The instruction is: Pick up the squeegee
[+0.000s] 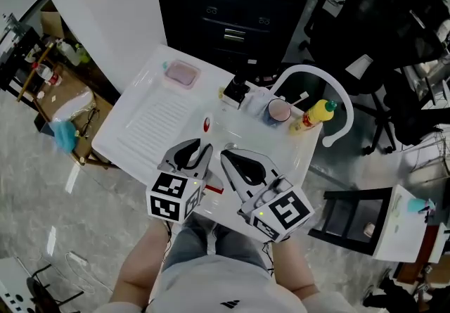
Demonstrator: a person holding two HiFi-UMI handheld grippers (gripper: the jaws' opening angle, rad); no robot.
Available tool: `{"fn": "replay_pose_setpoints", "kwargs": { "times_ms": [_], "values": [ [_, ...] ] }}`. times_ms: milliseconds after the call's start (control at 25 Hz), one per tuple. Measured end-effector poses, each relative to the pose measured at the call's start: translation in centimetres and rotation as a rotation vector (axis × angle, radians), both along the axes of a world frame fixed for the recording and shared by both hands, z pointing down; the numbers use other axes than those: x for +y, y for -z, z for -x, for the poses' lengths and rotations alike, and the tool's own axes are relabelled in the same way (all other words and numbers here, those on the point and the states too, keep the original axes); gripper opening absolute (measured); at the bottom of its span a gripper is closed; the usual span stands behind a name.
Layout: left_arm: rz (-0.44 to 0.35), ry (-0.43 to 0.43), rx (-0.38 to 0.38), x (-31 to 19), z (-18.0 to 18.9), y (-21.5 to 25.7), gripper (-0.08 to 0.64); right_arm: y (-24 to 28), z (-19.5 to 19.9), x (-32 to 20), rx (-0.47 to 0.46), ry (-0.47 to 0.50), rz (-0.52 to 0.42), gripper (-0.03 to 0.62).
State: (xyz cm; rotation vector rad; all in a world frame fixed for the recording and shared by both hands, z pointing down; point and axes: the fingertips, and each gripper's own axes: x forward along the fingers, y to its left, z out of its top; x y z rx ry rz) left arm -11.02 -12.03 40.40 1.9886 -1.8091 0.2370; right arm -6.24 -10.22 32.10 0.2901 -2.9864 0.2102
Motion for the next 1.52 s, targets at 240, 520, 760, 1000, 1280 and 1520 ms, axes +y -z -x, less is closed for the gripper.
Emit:
{"fn": "replay_pose_setpoints", "kwargs": {
  "times_ms": [240,520,760,1000,1280,1520],
  "values": [
    [-0.096,-0.025,-0.011,1.8,1.5,3.7,0.101,0.9,2.0,1.4,-0.006,-0.007,-0.01,0.009],
    [-0.172,-0.047,-0.022,4.2,3.4,6.4,0.101,1.6,3.9,3.1,-0.02,-0.018,-0.007,0.009],
    [-0.231,-0.061,-0.028,6.0,5.1,8.1,0.101,2.0,5.7,4.6,-0.025,-0.031,-0.009,0.009],
    [-0.276,-0.074,-0.055,7.4,6.1,9.1,0.101,2.2,6.9,5.8,-0.024,-0.04,-0.02,0.009],
    [-0.316,-0.088,-0.07,8.7,6.6,9.7,0.103,2.5,7.6,6.5,-0.03,-0.053,-0.019,0.009],
    [-0.334,-0.085,-0.063,9.4,7.0,10.1,0.101,2.6,8.0,6.9,-0.04,-0.059,-0.016,0.009]
  ]
}}
